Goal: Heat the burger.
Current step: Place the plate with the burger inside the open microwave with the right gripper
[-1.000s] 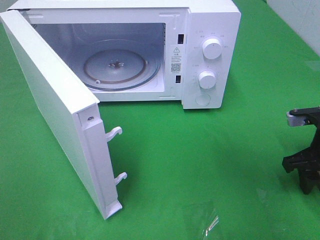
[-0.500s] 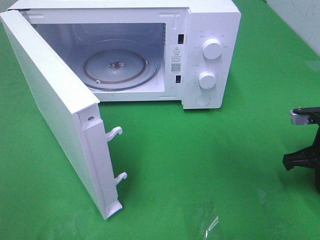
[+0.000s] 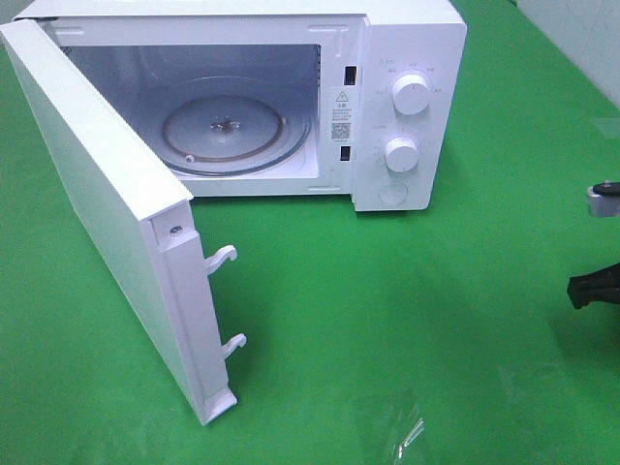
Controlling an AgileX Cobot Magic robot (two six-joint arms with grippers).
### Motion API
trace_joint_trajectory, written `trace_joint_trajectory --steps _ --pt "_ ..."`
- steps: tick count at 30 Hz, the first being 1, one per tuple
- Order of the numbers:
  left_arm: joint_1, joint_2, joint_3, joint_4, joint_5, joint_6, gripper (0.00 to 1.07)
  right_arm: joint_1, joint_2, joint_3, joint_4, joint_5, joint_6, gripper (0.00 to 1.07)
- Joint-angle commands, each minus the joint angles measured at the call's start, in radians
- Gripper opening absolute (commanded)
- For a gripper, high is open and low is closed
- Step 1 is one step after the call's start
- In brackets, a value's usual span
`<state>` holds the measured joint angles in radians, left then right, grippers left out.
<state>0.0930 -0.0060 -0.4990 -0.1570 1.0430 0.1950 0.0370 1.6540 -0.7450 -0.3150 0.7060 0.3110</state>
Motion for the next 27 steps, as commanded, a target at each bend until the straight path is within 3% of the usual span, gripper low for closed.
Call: trace_joint_trajectory --steps 1,10,27 --pt "-0.001 -0.020 0.003 -0.004 -0.005 -0.007 1.00 0.041 -0.062 0.005 -0.076 0.048 0.031 0.00" --pt "-0.001 -0.020 0.003 -0.004 -0.005 -0.007 1.00 0.172 -0.145 0.005 -0.212 0.121 0.133 0.00" --pt "-0.001 -0.020 0.003 -0.004 -0.005 -0.007 1.00 0.383 -0.162 0.027 -0.298 0.257 0.181 0.00"
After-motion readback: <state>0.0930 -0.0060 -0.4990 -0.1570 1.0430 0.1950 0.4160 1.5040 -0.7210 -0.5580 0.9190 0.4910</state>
